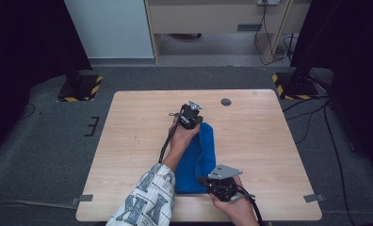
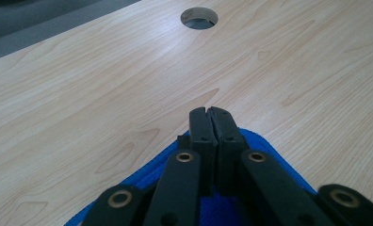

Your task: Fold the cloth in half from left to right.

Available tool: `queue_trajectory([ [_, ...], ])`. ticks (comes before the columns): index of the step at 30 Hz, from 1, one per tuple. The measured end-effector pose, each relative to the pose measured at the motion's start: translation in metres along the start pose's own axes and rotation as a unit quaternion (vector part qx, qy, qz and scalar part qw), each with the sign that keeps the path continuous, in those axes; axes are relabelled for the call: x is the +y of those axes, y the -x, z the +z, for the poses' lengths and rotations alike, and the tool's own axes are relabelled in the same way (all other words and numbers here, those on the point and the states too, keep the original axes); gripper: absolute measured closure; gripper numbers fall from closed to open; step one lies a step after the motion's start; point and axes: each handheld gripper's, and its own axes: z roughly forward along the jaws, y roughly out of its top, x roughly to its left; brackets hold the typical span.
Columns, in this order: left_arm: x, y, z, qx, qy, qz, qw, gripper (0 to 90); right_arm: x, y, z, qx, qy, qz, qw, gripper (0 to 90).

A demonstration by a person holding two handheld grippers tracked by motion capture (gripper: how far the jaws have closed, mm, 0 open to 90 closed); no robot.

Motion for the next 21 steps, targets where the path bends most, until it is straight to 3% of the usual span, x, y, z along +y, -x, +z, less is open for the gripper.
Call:
queue_trajectory([
  [10, 0.001, 0.006, 0.004, -0.006, -0.002, 0.007, 1.0, 88.3, -0.005, -0.003, -0.002, 0.003, -0.008, 0.0, 1.0, 88.1],
  [15, 0.0, 0.008, 0.01, 0.001, -0.007, 0.011, 0.9999, 88.2, -0.008, 0.002, -0.003, 0.003, -0.013, 0.001, 0.9999, 88.1],
  [21, -0.002, 0.01, 0.018, -0.004, -0.013, 0.009, 0.9999, 88.2, -0.011, 0.004, -0.003, 0.009, -0.019, 0.0, 0.9998, 88.1],
])
